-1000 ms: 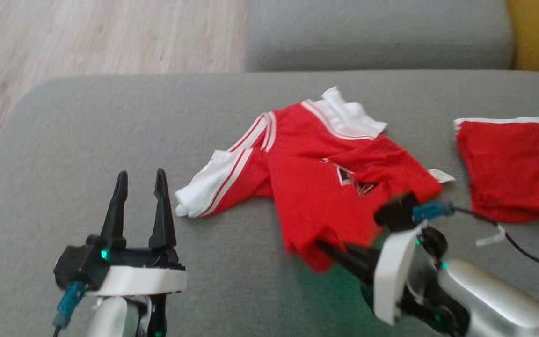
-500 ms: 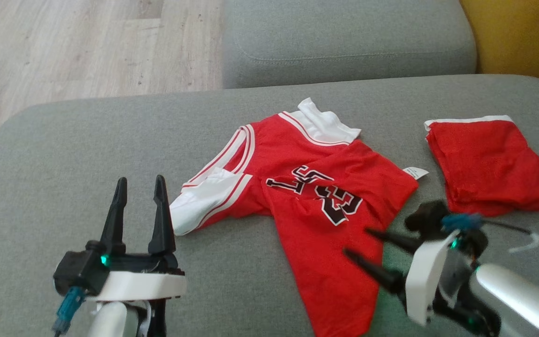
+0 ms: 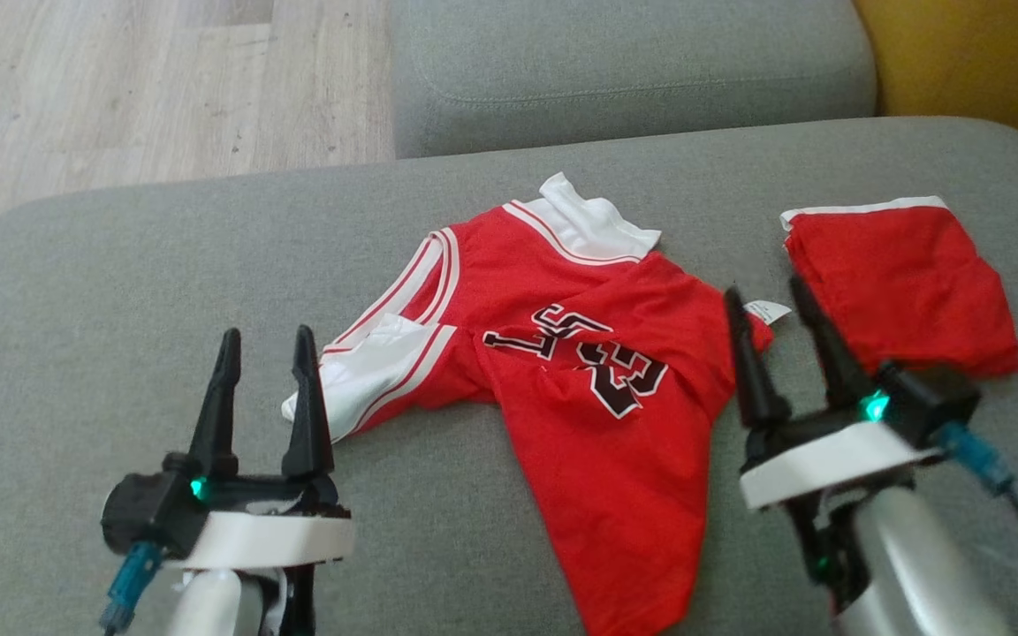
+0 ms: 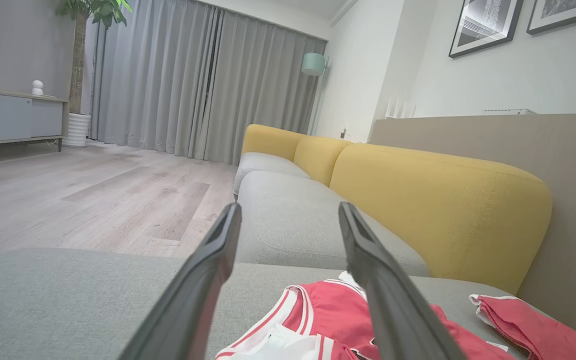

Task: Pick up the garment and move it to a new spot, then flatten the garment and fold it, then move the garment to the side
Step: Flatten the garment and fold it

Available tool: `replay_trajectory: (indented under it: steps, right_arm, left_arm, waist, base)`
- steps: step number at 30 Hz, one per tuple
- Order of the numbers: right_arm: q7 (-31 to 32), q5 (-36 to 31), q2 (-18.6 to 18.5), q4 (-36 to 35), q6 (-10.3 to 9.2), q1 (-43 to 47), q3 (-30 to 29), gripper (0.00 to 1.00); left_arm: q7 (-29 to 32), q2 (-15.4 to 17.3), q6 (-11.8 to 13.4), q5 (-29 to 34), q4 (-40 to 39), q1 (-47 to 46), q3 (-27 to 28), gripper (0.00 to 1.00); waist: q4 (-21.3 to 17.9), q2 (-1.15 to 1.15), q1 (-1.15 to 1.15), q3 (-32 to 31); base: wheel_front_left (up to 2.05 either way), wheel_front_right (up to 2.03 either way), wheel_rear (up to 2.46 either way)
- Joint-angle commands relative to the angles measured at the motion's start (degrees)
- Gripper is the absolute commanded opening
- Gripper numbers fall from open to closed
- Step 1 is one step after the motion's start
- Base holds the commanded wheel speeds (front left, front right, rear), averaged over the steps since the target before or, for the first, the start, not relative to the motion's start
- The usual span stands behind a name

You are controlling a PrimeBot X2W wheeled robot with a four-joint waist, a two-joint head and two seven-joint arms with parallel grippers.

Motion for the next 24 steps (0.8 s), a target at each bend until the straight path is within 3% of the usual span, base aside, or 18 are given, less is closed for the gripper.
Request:
replay_trajectory:
  steps: [1,7,24]
  right_arm:
    - [-0.79,-1.71,1.16,-1.26,0.39,-0.65,0.25,1.0]
    - [-2.06,-5.05,3.26,0.2,0.39,0.66,-0.89,1.0]
    - [-2.85,-2.85,3.33,0.73,0.39,-0.29,-0.45,1.0]
  left_arm:
    - [-0.29,0.4,-0.04,0.14,-1.95,-1.06,1.4,1.0]
    - [-0.29,0.4,0.25,-0.18,-2.01,-0.61,0.01,1.0]
    - [-0.29,0.4,0.2,-0.38,-2.02,-0.97,-0.17,1.0]
  waist:
    - [0.05,0.0,0.0,0.2]
    - [0.46,0.0,0.0,1.05]
    - [1.68,0.0,0.0,1.87]
  base:
    - [0.0,0.0,0.0]
    - [0.0,0.0,0.0]
    - [0.0,0.0,0.0]
